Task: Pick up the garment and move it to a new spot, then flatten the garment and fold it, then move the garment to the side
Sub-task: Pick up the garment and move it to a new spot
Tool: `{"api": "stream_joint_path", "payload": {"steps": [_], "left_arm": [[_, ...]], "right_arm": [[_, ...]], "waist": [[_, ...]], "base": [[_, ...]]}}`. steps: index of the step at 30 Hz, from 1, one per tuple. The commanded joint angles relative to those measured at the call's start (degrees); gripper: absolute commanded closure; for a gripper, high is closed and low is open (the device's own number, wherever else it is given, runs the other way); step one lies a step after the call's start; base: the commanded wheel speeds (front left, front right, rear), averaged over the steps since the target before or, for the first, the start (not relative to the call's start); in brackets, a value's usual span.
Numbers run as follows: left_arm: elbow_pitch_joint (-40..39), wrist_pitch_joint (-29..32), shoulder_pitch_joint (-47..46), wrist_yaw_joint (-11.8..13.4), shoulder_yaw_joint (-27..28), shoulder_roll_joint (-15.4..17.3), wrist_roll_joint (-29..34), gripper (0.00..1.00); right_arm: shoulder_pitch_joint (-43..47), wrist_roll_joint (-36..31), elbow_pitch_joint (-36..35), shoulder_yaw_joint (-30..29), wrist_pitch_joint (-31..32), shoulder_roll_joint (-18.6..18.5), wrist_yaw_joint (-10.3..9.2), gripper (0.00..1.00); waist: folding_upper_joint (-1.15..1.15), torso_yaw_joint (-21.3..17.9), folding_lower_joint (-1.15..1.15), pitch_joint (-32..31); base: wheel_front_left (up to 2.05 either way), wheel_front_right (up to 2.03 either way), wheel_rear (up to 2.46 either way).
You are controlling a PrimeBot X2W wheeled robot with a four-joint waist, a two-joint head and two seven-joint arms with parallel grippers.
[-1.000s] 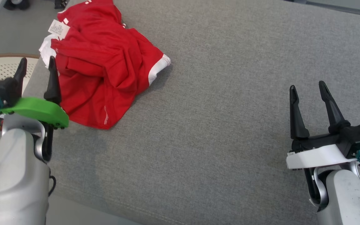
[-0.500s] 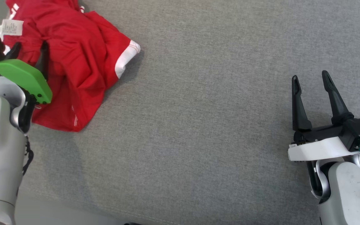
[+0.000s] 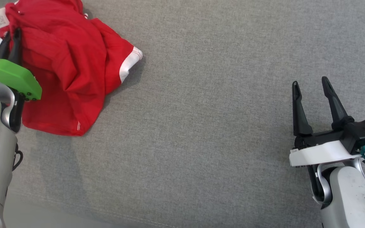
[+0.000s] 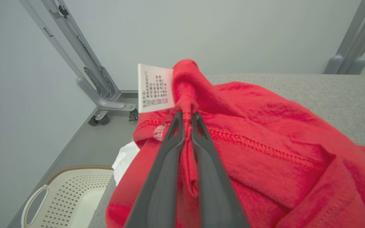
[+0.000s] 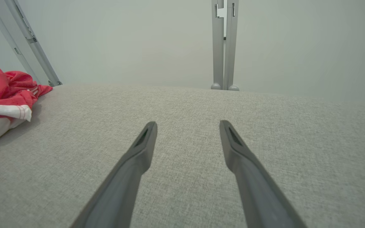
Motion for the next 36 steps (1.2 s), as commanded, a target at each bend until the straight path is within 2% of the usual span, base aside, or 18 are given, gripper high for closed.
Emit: {"api": "stream_joint_path", "payload": {"steps": [1,7,14,20,26,30,36], "left_arm": [[-0.58,-1.22,-1.16,0.07,0.42,0.68,0.31,1.0],[-8.8,-2.75,0.56,0.5,2.03,1.0,1.41,1.0],[-28.51,-2.65,5.6,3.11,7.74,0.78,4.59,1.0],[-40.48,-2.59,9.43,2.93,9.83,0.31,4.21,1.0],[-48.27,-1.63,10.57,5.05,10.71,1.26,4.45,1.0],[-52.45,1.72,11.18,4.76,9.17,0.44,3.35,1.0],[-56.32,6.44,12.32,3.65,2.78,-1.64,4.33,1.0]], "right_arm": [[0.58,0.52,0.31,0.05,-0.18,-0.16,-0.08,0.0],[2.52,2.35,1.72,0.61,-0.18,-0.17,-0.08,0.0],[4.04,4.68,2.49,0.95,-0.18,-0.17,-0.08,0.0],[4.62,7.04,3.03,1.75,-0.19,-0.16,-0.08,0.0],[4.72,8.7,2.71,1.91,-0.18,-0.17,-0.08,0.0],[4.83,9.27,2.71,1.69,-0.18,-0.16,-0.08,0.0],[3.41,10.25,2.31,2.23,-0.18,-0.18,-0.08,0.0]], "waist": [[0.0,0.68,0.0,-2.47],[0.0,1.54,0.0,-7.86],[0.0,1.35,0.0,-13.06],[0.0,-0.26,0.0,-15.78],[0.0,-3.26,0.0,-16.27],[0.0,-5.35,0.0,-16.12],[0.0,-10.0,0.0,-15.37]], "base": [[0.0,0.0,0.0],[0.0,0.0,0.0],[0.0,0.0,0.0],[0.0,0.0,0.0],[0.0,0.0,0.0],[0.0,0.0,0.0],[0.0,0.0,0.0]]}}
